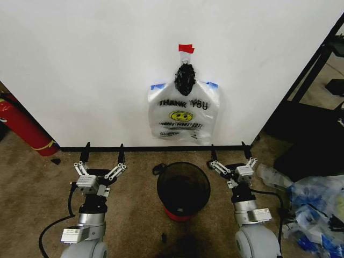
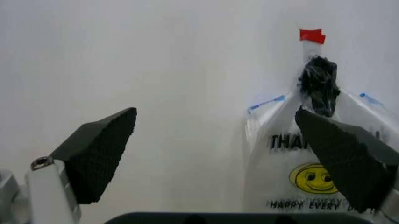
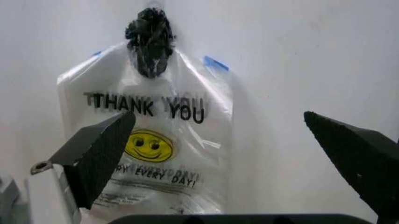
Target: Pick up the garbage bag from the wall and place it over the trash bin.
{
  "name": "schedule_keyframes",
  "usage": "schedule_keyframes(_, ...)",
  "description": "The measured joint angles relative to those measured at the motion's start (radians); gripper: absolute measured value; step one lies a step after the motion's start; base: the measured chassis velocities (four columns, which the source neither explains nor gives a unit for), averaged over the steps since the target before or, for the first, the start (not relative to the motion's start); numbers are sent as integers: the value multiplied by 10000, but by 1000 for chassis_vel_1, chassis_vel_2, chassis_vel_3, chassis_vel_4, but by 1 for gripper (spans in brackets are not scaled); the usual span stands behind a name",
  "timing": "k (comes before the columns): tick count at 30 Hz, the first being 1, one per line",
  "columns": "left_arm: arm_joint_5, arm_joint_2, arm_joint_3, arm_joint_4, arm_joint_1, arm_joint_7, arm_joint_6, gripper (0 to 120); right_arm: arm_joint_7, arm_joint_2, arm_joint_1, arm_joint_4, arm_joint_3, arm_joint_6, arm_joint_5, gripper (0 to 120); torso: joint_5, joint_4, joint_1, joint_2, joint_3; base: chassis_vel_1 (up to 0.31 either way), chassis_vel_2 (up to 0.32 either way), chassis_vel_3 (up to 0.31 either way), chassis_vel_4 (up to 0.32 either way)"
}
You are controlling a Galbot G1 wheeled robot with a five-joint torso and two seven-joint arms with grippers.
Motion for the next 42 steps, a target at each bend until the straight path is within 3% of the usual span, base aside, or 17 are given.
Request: schedule_keyframes(42,-330,192,86,136,-84,-503,124,100,106,132,-105,-42,-6,179,-87,100,0,0,0,0,0,0,0,0,0)
